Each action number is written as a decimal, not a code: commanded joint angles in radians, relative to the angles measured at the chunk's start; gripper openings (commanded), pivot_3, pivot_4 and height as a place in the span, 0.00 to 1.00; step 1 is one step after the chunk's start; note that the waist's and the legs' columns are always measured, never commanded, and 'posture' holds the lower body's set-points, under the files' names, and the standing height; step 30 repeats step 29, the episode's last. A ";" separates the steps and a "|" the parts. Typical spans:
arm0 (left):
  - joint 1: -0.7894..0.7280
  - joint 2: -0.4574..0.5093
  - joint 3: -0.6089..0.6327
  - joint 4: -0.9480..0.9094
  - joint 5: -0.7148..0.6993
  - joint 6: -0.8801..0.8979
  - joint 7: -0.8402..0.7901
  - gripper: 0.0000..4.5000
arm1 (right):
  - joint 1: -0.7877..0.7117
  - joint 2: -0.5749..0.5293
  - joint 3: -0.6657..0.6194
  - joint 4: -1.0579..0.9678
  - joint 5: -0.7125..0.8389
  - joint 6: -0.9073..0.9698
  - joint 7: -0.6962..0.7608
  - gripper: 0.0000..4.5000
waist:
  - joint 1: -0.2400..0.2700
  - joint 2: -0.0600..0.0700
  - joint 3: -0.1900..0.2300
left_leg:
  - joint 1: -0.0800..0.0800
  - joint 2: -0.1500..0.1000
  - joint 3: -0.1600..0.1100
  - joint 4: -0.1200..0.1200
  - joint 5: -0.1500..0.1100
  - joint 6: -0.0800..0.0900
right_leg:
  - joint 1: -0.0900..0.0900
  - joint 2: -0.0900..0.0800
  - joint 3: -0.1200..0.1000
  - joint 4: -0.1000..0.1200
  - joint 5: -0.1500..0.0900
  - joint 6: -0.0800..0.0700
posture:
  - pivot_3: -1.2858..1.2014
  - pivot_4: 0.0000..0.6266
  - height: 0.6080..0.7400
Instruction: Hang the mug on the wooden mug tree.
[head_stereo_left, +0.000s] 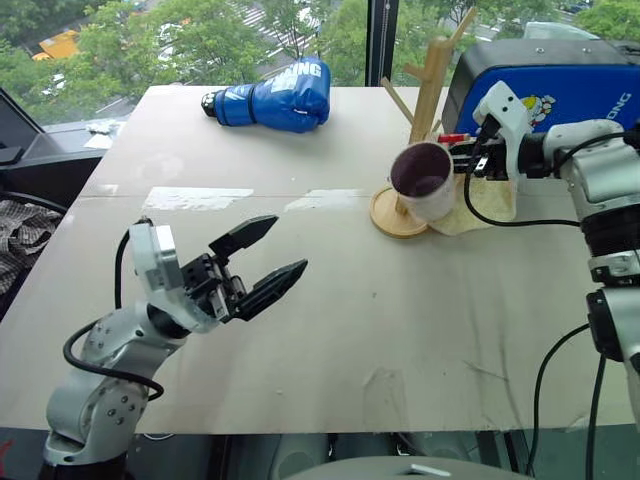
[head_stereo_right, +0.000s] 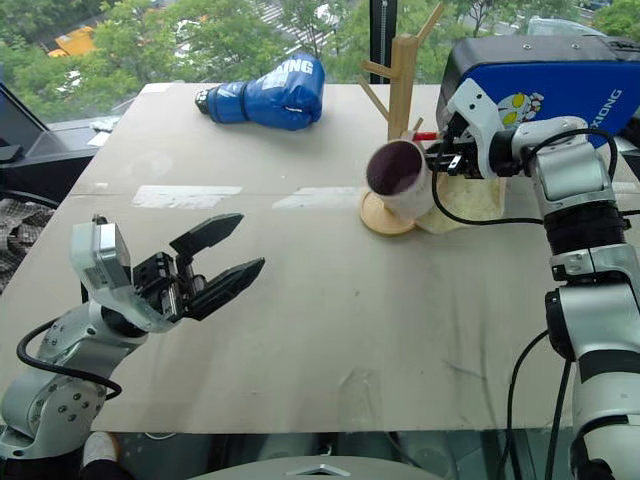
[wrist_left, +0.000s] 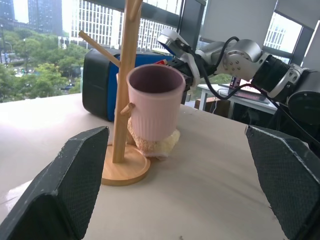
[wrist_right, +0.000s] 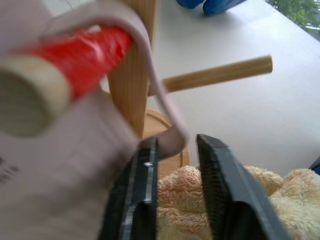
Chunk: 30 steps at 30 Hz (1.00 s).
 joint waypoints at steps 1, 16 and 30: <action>0.013 -0.006 0.023 -0.046 -0.003 -0.013 -0.019 1.00 | 0.037 -0.026 -0.076 -0.080 0.030 -0.045 -0.010 0.61 | 0.003 0.000 0.000 | 0.000 0.000 0.000 0.000 0.000 0.000 | 0.000 0.000 0.000 0.000 0.000 0.000 | 0.52 0.24 1.00; 0.260 -0.034 0.039 0.096 0.203 -0.084 -0.106 1.00 | 1.039 -0.113 -0.574 -0.741 0.265 -0.038 -0.072 0.94 | 0.002 -0.001 -0.001 | -0.005 0.000 -0.002 0.001 -0.001 0.002 | -0.004 0.000 -0.002 0.002 0.000 0.000 | 0.52 0.24 1.00; 0.231 0.003 0.046 0.287 0.293 -0.120 -0.232 1.00 | 1.360 -0.066 -0.655 -0.834 0.234 -0.190 -0.160 0.97 | 0.001 -0.002 -0.002 | 0.009 0.000 0.000 0.000 -0.003 0.005 | 0.010 0.004 0.002 0.000 0.000 0.000 | 0.52 0.24 1.00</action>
